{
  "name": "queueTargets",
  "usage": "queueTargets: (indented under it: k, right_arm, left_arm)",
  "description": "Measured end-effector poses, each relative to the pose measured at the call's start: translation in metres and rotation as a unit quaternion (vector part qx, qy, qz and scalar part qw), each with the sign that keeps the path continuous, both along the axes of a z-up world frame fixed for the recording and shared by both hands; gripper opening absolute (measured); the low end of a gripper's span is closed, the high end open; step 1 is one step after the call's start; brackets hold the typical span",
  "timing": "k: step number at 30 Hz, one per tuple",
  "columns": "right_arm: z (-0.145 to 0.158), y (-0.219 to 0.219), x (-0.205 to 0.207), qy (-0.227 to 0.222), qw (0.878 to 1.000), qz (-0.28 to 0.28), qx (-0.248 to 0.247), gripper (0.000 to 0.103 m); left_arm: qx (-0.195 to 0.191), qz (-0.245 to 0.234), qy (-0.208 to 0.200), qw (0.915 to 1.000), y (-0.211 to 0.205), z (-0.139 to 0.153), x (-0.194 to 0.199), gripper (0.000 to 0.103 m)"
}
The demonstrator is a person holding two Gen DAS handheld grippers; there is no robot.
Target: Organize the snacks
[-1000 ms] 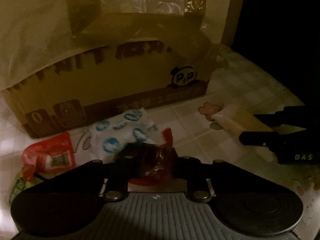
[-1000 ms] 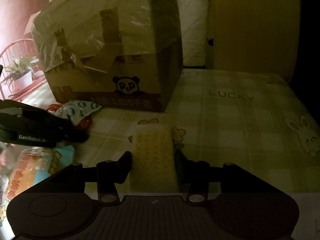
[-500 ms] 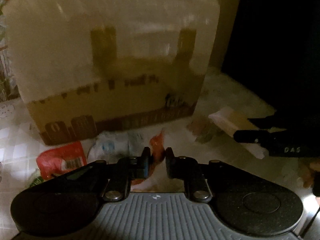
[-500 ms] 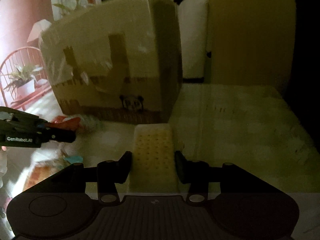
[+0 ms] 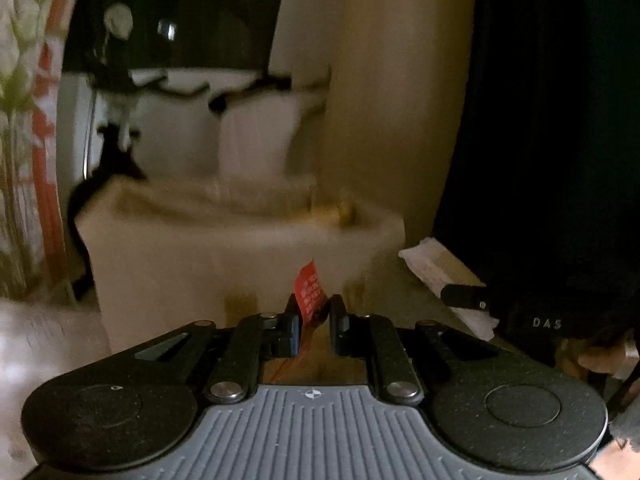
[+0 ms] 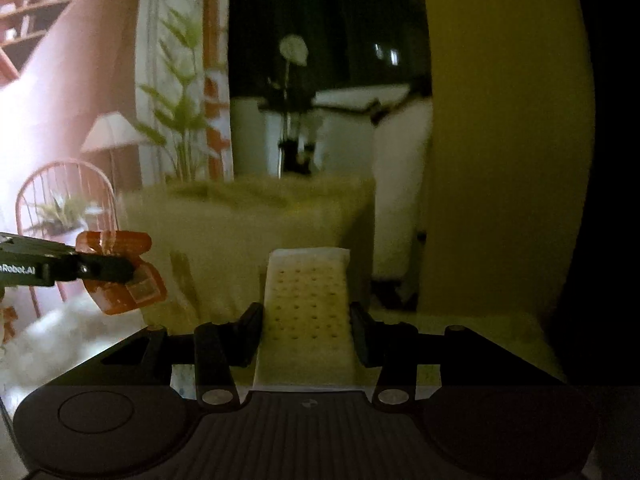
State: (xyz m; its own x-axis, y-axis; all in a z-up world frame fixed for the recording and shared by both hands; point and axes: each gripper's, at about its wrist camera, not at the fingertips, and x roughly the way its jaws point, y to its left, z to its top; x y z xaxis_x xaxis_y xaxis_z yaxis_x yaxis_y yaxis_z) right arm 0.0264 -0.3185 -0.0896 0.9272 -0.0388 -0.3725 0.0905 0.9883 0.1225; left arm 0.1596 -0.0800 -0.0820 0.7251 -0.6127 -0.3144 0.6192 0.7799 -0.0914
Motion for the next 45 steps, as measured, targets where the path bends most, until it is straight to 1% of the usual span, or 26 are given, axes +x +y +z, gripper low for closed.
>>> queueTargets:
  k: [3,5,7,9,12,15,18,21,22,23,24,25,26,28,30,32,34,36,41,45]
  right_arm:
    - [0.027,-0.004,0.019,-0.022,1.000,0.006,-0.001,0.042]
    - [0.045,-0.006,0.039,-0.035,0.999,0.011,-0.004,0.042]
    - [0.058,-0.007,0.063,-0.041,0.999,0.016,-0.013,0.042]
    - [0.065,-0.006,0.089,-0.032,0.999,0.021,-0.012,0.042]
    - [0.065,-0.001,0.127,-0.016,0.999,0.028,-0.010,0.042]
    - [0.059,0.010,0.157,-0.002,0.999,0.036,-0.017,0.042]
    - [0.051,0.019,0.174,0.010,0.999,0.038,-0.009,0.042]
    - [0.043,0.021,0.184,0.022,0.999,0.033,-0.003,0.043]
    - [0.042,0.021,0.187,0.025,0.999,0.030,-0.001,0.043]
    - [0.041,0.022,0.190,0.027,0.999,0.029,0.001,0.044]
    - [0.040,0.022,0.190,0.027,0.999,0.028,0.004,0.048]
    - [0.042,0.021,0.189,0.026,0.999,0.024,0.006,0.061]
    - [0.042,0.020,0.187,0.024,0.999,0.022,0.009,0.072]
    - [0.046,0.020,0.181,0.018,1.000,0.016,0.009,0.078]
    - [0.051,0.020,0.176,0.021,1.000,0.013,0.011,0.086]
    - [0.057,0.020,0.169,0.023,1.000,0.010,0.018,0.095]
    - [0.065,0.022,0.158,0.022,0.999,0.011,0.026,0.097]
    - [0.073,0.022,0.148,0.023,0.999,0.014,0.030,0.103]
    - [0.091,0.036,0.105,0.018,0.999,0.001,0.032,0.102]
    - [0.100,0.052,0.068,0.018,0.999,-0.017,0.038,0.102]
  left_arm:
    - [-0.009,0.015,-0.026,0.9995,0.003,0.028,0.014,0.015]
    - [-0.007,0.028,-0.042,0.9987,-0.004,0.042,0.031,0.015]
    - [-0.003,0.041,-0.042,0.9983,-0.010,0.052,0.053,0.015]
    - [-0.001,0.056,-0.035,0.9978,-0.013,0.059,0.074,0.015]
    - [0.013,0.079,-0.031,0.9963,-0.020,0.062,0.103,0.015]
    - [0.026,0.096,-0.021,0.9948,-0.020,0.064,0.121,0.015]
    - [0.032,0.109,-0.008,0.9935,-0.015,0.060,0.140,0.015]
    - [0.035,0.117,0.003,0.9925,-0.008,0.057,0.148,0.016]
    - [0.036,0.120,0.006,0.9921,-0.004,0.056,0.145,0.016]
    - [0.036,0.124,0.010,0.9916,-0.003,0.055,0.145,0.020]
    - [0.037,0.125,0.014,0.9914,0.000,0.054,0.141,0.024]
    - [0.035,0.124,0.018,0.9915,0.002,0.054,0.139,0.040]
    - [0.032,0.125,0.022,0.9914,0.005,0.055,0.137,0.057]
    - [0.025,0.130,0.024,0.9909,0.011,0.058,0.131,0.066]
    - [0.026,0.124,0.026,0.9916,0.015,0.063,0.123,0.070]
    - [0.037,0.128,0.023,0.9908,0.017,0.070,0.109,0.083]
    - [0.045,0.143,0.010,0.9886,0.019,0.078,0.091,0.088]
    - [0.045,0.148,-0.001,0.9879,0.024,0.085,0.070,0.090]
    - [0.042,0.167,-0.010,0.9850,0.035,0.101,0.020,0.093]
    - [0.047,0.184,-0.019,0.9816,0.041,0.109,-0.021,0.094]
